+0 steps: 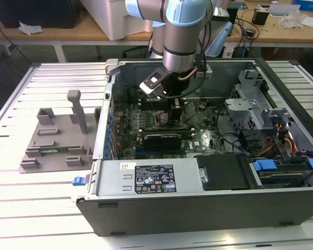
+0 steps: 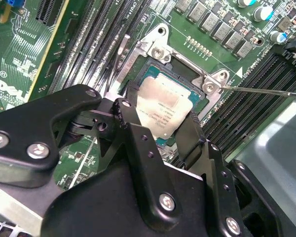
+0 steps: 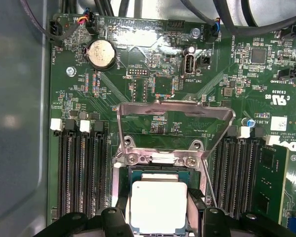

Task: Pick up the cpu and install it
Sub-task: 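Place the cpu into insertion slot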

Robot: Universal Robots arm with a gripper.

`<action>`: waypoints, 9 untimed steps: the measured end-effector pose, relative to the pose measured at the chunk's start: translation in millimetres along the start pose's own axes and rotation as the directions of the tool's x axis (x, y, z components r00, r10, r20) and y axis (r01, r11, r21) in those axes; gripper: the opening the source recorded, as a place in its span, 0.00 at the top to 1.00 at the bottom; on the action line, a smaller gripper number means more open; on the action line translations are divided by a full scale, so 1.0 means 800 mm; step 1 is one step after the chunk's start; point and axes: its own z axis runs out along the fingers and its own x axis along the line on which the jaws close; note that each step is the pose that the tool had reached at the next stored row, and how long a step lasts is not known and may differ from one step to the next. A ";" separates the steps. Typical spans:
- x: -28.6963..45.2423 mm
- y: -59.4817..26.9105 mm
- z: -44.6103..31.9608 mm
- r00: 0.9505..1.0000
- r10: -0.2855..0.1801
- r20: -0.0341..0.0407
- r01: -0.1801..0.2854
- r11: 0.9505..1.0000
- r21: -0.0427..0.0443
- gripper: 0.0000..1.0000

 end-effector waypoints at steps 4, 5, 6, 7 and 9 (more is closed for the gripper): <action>0.0008 -0.001 0.0001 1.000 0.004 0.000 -0.004 1.000 0.000 0.45; 0.0008 -0.001 0.0001 1.000 0.006 0.000 -0.006 1.000 0.000 0.45; 0.0009 -0.001 0.0002 1.000 0.007 0.000 -0.007 1.000 0.000 0.45; 0.0009 -0.001 0.0002 1.000 0.007 0.000 -0.007 1.000 0.000 0.45; 0.0009 -0.001 0.0002 1.000 0.007 0.000 -0.007 1.000 0.000 0.45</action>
